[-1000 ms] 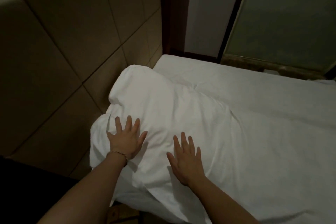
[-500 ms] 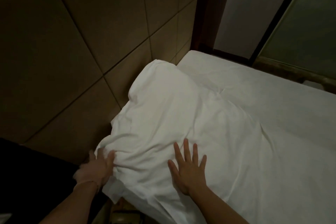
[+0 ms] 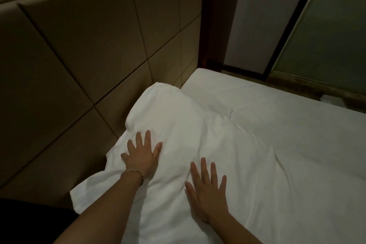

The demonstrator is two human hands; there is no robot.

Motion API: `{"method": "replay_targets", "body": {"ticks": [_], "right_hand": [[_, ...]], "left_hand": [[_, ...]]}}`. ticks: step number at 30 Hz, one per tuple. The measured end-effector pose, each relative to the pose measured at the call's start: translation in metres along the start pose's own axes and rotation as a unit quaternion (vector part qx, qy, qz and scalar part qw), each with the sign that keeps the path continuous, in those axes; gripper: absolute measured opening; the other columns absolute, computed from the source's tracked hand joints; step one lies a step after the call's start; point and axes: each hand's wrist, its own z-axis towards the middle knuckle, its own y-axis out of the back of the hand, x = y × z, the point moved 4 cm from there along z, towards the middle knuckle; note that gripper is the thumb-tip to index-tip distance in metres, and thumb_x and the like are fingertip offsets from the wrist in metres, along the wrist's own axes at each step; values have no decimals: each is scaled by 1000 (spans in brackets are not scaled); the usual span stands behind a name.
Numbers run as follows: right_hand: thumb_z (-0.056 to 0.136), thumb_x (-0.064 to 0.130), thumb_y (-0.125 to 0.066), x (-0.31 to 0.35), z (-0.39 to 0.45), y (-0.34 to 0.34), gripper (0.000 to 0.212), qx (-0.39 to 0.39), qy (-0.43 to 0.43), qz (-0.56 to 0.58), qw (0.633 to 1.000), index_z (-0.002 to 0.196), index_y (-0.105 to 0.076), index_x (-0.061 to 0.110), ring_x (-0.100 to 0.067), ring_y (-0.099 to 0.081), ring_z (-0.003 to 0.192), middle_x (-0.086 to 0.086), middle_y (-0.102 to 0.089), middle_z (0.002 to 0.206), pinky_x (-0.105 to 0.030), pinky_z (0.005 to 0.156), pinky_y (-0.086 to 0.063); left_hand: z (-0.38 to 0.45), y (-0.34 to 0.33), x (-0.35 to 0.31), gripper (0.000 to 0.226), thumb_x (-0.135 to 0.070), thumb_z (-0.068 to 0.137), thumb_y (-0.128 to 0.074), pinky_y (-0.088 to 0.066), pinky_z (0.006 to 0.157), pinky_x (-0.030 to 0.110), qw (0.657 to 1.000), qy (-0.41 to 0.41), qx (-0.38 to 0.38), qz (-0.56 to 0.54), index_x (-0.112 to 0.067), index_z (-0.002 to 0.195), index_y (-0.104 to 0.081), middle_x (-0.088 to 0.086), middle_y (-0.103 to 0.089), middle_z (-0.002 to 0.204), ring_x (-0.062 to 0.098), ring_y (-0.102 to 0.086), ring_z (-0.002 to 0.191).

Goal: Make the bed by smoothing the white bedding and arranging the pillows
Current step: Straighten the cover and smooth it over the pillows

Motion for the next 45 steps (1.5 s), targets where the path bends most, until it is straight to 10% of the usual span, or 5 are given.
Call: {"method": "replay_targets", "body": {"ticks": [9, 16, 22, 27, 45], "right_hand": [[93, 67, 1, 16, 41, 7, 59, -25, -18, 38, 999, 144, 27, 52, -15, 41, 140, 19, 44, 150, -55, 116, 16], [89, 72, 5, 25, 74, -7, 64, -60, -55, 65, 995, 148, 19, 52, -19, 32, 145, 17, 35, 156, -57, 118, 8], [98, 64, -21, 20, 81, -23, 62, -104, -116, 34, 987, 147, -44, 36, -27, -35, 141, 0, -35, 158, -61, 102, -30], [96, 65, -22, 18, 85, -22, 62, -119, -112, 27, 986, 149, -41, 37, -23, -33, 143, 3, -38, 156, -56, 106, -27], [99, 64, -22, -56, 53, -39, 62, -62, -169, 10, 984, 151, -36, 35, -25, -21, 146, 5, -28, 161, -49, 114, -5]], "left_hand": [[47, 14, 39, 55, -66, 93, -22, -50, 78, 41, 999, -13, -29, -43, -15, 100, -39, 10, -67, 96, 32, -65, 88], [64, 11, 56, 47, -54, 103, -29, -48, 73, 41, 997, 15, -73, 37, -11, 106, -49, 10, -61, 105, 33, -62, 92], [72, 27, -52, 49, -45, 97, -37, -39, 99, 61, 951, -220, -216, -2, -19, 136, -50, 14, -51, 141, 37, -47, 129], [76, -26, -81, 62, -62, 98, -21, -21, 108, 71, 951, -289, -67, 93, -36, 154, -32, 1, -24, 163, 35, -20, 150], [75, -43, -25, 69, -65, 97, -10, -13, 113, 63, 973, -203, -37, 102, -33, 157, -21, -3, -14, 165, 31, -12, 151]]}}
